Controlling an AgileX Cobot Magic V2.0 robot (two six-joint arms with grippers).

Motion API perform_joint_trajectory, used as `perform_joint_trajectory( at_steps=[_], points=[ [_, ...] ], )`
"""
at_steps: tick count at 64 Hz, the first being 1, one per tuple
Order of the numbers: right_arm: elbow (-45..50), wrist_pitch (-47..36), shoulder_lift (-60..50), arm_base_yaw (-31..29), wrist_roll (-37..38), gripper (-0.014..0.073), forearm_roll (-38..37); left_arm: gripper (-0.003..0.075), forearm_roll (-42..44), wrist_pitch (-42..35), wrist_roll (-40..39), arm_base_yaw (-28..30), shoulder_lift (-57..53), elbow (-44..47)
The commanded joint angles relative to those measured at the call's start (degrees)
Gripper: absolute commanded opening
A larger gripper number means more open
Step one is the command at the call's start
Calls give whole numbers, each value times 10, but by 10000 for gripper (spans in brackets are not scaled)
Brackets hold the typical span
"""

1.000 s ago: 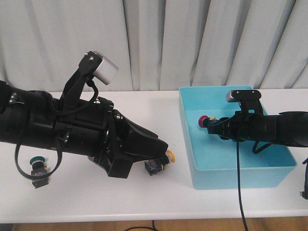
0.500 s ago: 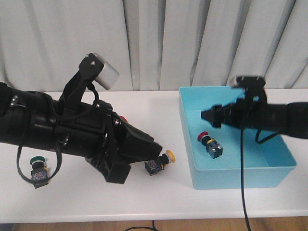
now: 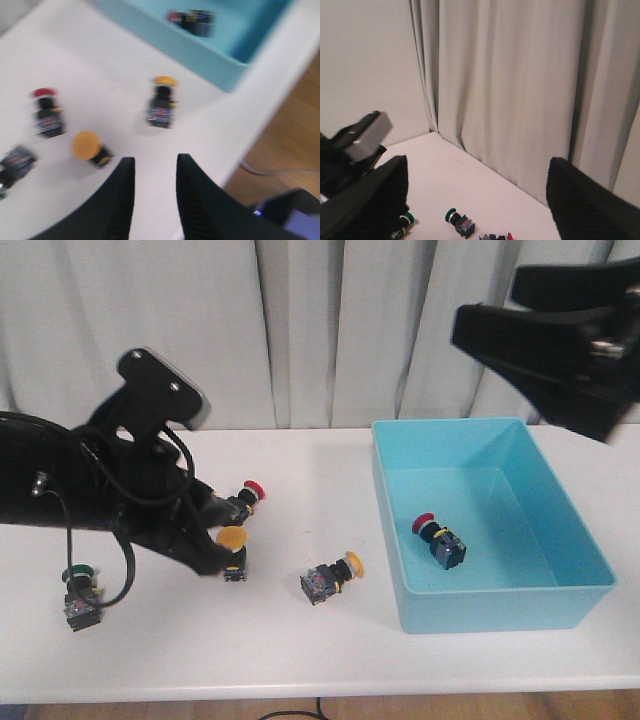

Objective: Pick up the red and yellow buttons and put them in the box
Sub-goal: 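Open the right gripper and raise it out of the box, then lower the left gripper onto the yellow-capped button and grasp it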

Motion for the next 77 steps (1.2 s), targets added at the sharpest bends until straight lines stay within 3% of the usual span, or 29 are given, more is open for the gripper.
perform_joint_trajectory(
  at_steps=[1, 8, 20, 50, 77],
  points=[
    [-17, 7, -61, -2, 54, 547, -17, 281, 123, -44, -138, -1, -11, -16],
    [-17, 24, -110, -2, 108, 547, -55, 375, 207, -33, -223, -1, 2, -17],
    [-16, 32, -152, -2, 185, 547, -118, 491, 213, -33, -242, -1, 55, -23],
    [-16, 72, -154, -2, 245, 547, -156, 492, 212, 134, -266, 1, 222, -266],
    [-16, 93, -154, -2, 251, 547, -156, 487, 187, 181, -260, 47, 330, -289]
  ],
)
